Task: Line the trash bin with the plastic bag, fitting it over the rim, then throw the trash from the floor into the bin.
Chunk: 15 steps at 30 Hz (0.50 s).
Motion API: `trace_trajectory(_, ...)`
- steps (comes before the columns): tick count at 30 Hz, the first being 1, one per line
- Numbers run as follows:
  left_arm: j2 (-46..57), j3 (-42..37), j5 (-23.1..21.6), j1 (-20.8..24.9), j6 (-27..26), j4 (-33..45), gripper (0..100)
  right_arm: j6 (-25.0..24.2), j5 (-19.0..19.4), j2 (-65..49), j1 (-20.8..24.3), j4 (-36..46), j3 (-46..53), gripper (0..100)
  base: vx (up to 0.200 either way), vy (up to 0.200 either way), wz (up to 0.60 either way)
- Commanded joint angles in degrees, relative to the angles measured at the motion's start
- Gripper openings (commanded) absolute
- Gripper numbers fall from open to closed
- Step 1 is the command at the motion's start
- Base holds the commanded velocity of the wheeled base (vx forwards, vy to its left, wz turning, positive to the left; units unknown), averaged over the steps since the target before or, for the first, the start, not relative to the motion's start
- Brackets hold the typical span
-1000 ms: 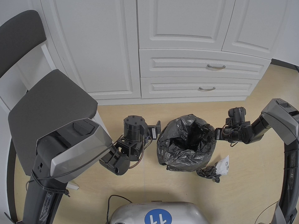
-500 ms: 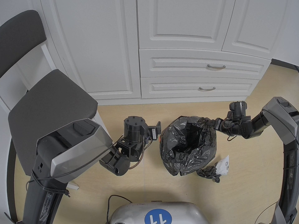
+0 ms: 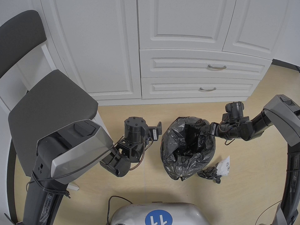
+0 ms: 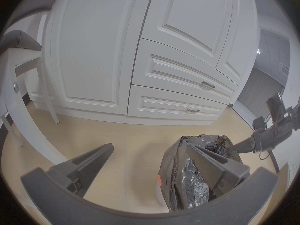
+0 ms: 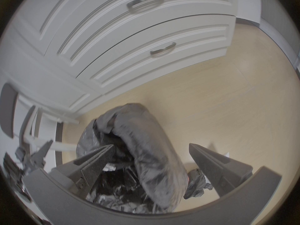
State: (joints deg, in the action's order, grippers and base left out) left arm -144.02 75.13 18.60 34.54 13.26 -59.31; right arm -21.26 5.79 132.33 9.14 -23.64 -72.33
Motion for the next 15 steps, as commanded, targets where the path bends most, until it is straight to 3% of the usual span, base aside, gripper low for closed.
trace_trajectory(1,0.1,-0.3,0.0,0.0,0.0,0.0,100,7.5,-0.3,-1.5,1.6,0.6,5.6,100,0.0,0.0,0.0)
trace_trajectory(5,0.0,-0.3,0.0,0.0,0.0,0.0,100,13.8,-1.0,0.0,1.6,0.3,7.9,100,0.0,0.0,0.0)
trace_trajectory(6,0.0,-0.3,0.0,0.0,0.0,0.0,100,15.6,-2.7,0.8,1.5,0.3,8.7,100,0.0,0.0,0.0)
trace_trajectory(15,0.0,-0.2,0.0,0.0,0.0,0.0,100,20.0,-4.4,4.3,-0.4,0.1,8.9,100,0.0,0.0,0.0)
